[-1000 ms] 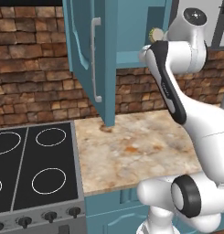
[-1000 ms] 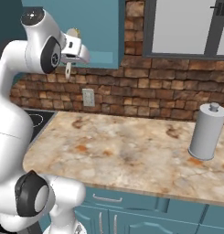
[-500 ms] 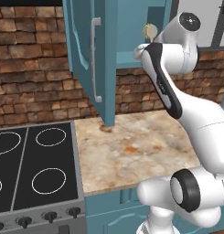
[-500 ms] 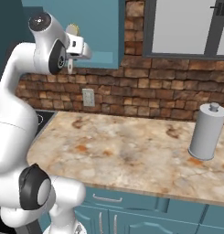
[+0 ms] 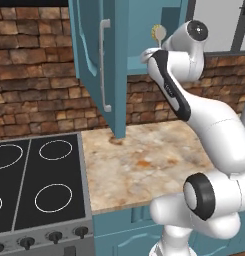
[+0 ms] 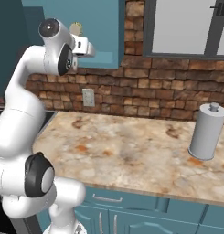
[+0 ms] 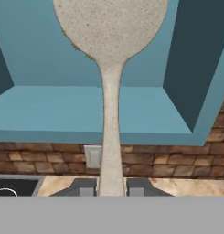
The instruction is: Pick up the dish brush and dish brush from the sink, and place them back in the cabinet, and close the cabinet door.
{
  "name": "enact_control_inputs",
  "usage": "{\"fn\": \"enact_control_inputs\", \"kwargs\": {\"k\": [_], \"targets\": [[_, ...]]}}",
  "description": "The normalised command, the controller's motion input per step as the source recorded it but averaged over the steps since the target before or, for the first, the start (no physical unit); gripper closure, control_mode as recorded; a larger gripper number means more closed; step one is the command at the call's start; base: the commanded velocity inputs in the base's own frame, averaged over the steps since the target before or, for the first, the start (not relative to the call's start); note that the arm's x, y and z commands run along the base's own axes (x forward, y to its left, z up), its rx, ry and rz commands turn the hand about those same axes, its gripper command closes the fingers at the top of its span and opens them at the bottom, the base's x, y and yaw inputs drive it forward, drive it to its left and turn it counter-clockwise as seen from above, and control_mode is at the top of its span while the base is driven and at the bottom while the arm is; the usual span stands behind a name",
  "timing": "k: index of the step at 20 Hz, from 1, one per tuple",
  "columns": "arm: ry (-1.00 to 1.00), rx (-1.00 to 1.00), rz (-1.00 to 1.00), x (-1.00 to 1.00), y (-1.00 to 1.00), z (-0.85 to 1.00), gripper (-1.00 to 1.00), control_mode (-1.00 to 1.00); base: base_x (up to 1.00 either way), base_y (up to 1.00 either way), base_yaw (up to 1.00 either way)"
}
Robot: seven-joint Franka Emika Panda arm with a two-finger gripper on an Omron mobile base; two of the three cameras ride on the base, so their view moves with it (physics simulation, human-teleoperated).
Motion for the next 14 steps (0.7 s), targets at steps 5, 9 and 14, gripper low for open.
{"fn": "enact_control_inputs", "kwargs": {"k": [5,9,14], "targets": [[-0.03,0.00,0.00,0.50,0.00,0.00,1.00,-1.00,0.00,0.00,0.00],[-0.02,0.00,0.00,0.53,0.00,0.00,1.00,-1.00,0.00,0.00,0.00],[0.00,0.00,0.00,0.47,0.00,-0.02,1.00,-1.00,0.00,0.00,0.00]]}}
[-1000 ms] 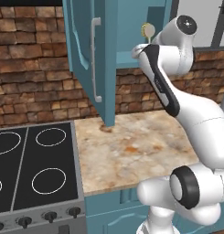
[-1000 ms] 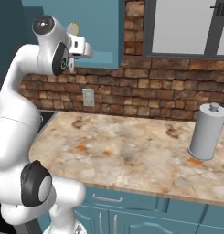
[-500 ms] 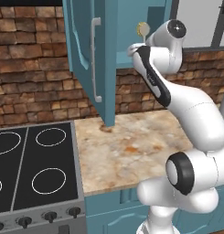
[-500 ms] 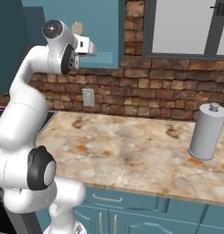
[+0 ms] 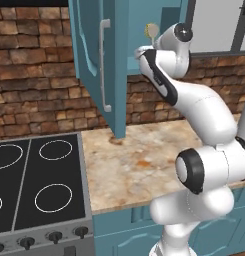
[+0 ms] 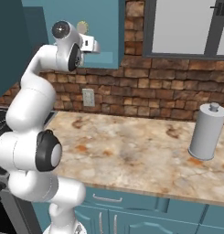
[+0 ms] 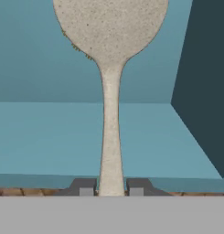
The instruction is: Pick up the dish brush and dish brush from the sink, and place them back in the cabinet, and close the cabinet door.
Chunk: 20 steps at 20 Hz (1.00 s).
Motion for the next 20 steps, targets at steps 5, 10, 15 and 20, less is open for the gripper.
{"fn": "enact_control_inputs", "kwargs": {"k": [5,10,15,20], "targets": [[0.00,0.00,0.00,0.41,0.00,-0.09,1.00,-1.00,0.00,0.00,0.00],[0.00,0.00,0.00,0.41,0.01,-0.10,1.00,-1.00,0.00,0.00,0.00],[0.00,0.00,0.00,0.40,0.01,-0.03,1.00,-1.00,0.00,0.00,0.00],[0.00,0.00,0.00,0.39,0.00,0.00,1.00,-1.00,0.00,0.00,0.00]]}}
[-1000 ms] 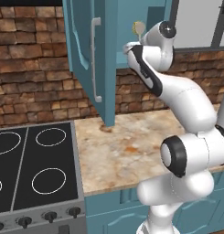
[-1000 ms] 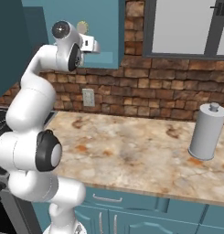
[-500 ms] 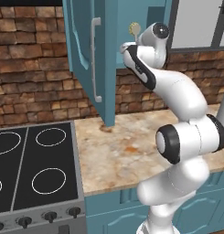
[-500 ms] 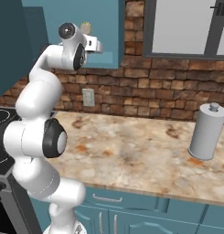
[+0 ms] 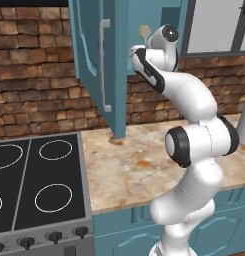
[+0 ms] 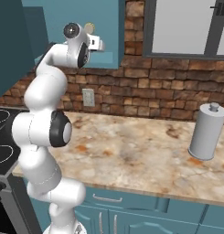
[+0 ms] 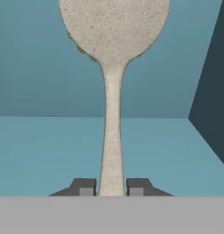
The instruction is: Pick up the dish brush and dish brush from the sink, and place them back in the cabinet, and close the cabinet door.
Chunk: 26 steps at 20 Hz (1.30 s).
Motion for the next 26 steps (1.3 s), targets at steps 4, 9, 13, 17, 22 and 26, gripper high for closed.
{"fn": "enact_control_inputs", "kwargs": {"k": [4,9,13,17,22,26], "targets": [[0.00,0.00,0.00,0.41,0.00,-0.02,1.00,-1.00,0.00,0.00,0.00],[0.00,0.00,0.00,0.41,0.00,-0.05,1.00,-1.00,0.00,0.00,0.00],[0.00,0.00,0.00,0.38,0.03,-0.08,1.00,-1.00,0.00,0.00,0.00],[0.00,0.00,0.00,0.36,0.06,-0.11,1.00,-1.00,0.00,0.00,0.00],[0.00,0.00,0.00,0.35,0.06,-0.11,1.00,-1.00,0.00,0.00,0.00],[0.00,0.00,0.00,0.30,0.04,-0.08,1.00,-1.00,0.00,0.00,0.00]]}}
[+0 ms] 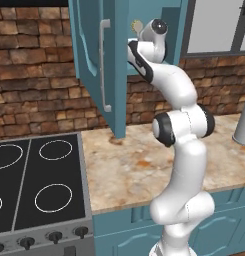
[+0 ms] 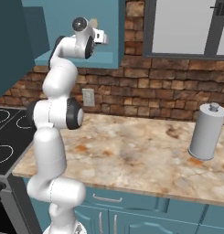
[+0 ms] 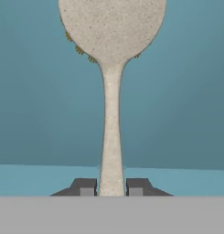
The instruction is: Pick up the dish brush and dish brush from the sink, and place them back in the cabinet, and close the cabinet door.
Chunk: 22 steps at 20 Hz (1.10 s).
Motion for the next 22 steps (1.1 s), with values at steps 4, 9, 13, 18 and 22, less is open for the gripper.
{"fn": "enact_control_inputs", "kwargs": {"k": [4,9,13,18,22], "targets": [[0.00,0.00,0.00,0.24,0.02,-0.06,1.00,-1.00,0.00,0.00,0.00],[0.00,0.00,0.00,0.25,0.00,-0.05,1.00,-1.00,0.00,0.00,0.00],[0.00,0.00,0.00,0.20,0.00,-0.05,1.00,-1.00,0.00,0.00,0.00],[0.00,0.00,0.00,0.01,0.01,0.00,-1.00,-1.00,0.00,0.00,0.00],[0.00,0.00,0.00,0.00,0.00,0.00,-1.00,-1.00,0.00,0.00,0.00]]}}
